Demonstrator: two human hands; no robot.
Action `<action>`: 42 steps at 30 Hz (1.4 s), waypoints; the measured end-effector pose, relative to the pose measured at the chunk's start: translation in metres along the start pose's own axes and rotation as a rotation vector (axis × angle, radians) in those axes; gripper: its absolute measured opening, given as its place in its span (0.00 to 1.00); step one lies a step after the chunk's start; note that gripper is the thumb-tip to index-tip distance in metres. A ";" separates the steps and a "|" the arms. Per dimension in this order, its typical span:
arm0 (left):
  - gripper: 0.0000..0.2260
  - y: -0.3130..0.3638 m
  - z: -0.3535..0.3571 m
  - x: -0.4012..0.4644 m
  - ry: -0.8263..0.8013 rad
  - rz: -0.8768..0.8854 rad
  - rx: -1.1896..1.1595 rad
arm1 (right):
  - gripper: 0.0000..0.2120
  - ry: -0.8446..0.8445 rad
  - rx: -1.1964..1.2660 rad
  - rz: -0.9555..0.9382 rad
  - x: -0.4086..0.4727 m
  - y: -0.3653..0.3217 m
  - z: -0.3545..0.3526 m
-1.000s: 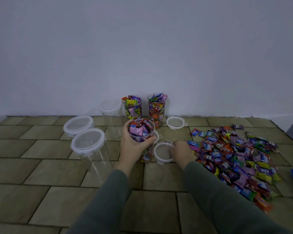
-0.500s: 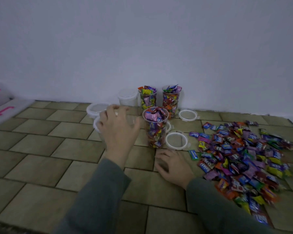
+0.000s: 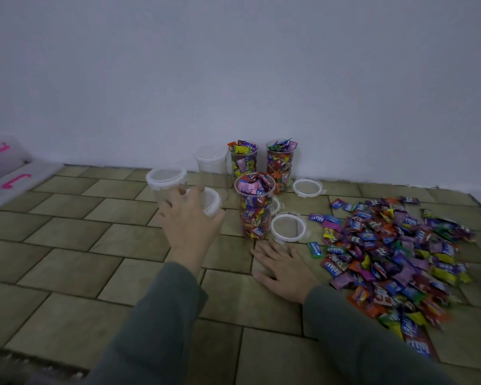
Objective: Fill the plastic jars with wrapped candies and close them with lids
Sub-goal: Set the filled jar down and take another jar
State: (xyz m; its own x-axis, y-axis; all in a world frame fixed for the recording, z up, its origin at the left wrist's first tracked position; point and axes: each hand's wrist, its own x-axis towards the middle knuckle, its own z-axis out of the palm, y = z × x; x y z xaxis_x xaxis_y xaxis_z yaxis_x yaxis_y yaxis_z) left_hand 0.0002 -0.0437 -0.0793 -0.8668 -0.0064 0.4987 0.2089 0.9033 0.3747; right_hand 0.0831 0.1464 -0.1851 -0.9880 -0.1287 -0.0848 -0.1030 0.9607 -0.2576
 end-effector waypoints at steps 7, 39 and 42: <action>0.24 0.024 0.010 -0.032 0.128 0.231 -0.079 | 0.31 0.054 0.042 0.227 -0.025 0.008 0.005; 0.32 0.102 0.066 -0.106 -0.267 -0.093 -0.960 | 0.15 0.493 0.477 0.328 -0.082 0.043 -0.037; 0.34 0.104 0.064 -0.108 -0.289 -0.074 -0.947 | 0.15 0.624 0.813 0.340 -0.073 0.029 -0.080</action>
State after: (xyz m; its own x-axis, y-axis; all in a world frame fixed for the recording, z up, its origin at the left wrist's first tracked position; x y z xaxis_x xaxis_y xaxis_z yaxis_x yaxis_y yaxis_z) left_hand 0.0862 0.0781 -0.1440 -0.9430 0.1699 0.2863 0.3162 0.1881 0.9299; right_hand 0.1435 0.2035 -0.1095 -0.8584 0.4825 0.1740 0.0672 0.4421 -0.8944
